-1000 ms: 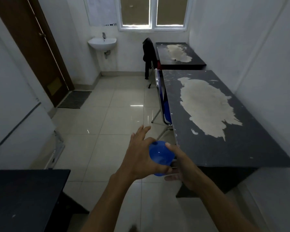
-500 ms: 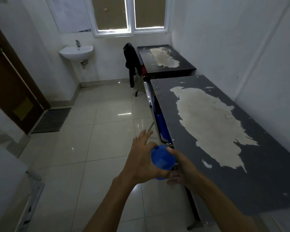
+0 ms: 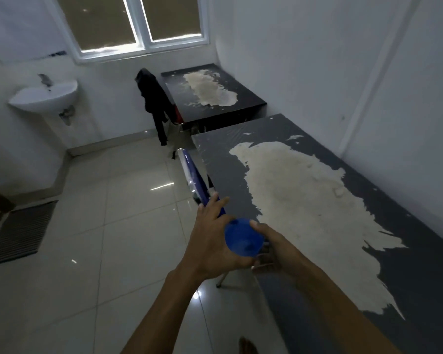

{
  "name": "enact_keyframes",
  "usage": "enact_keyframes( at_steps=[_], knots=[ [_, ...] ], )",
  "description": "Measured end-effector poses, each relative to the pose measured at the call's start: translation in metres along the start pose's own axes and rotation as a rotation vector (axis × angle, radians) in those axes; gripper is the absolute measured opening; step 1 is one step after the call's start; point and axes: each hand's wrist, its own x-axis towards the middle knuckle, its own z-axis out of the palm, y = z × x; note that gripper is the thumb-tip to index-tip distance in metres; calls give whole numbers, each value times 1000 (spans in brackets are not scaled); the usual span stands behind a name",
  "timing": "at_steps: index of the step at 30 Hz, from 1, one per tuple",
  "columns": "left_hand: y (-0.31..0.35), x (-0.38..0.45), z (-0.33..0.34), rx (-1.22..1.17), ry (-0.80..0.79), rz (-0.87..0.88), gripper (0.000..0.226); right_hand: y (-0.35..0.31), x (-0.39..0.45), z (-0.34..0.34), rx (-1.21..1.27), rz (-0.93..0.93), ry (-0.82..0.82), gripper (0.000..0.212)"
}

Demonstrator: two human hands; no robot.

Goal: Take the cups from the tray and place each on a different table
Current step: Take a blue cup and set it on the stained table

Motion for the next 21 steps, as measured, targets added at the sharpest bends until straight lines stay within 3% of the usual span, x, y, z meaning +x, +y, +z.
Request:
enact_keyframes(
  at_steps=[8,21],
  knots=[
    [-22,104,34,-19,-53,108,79,-32,63,-53,136,-21,75,63],
    [-33,223,140,-219,-337,399,73,-24,94,-125,414,139,464,55]
  ],
)
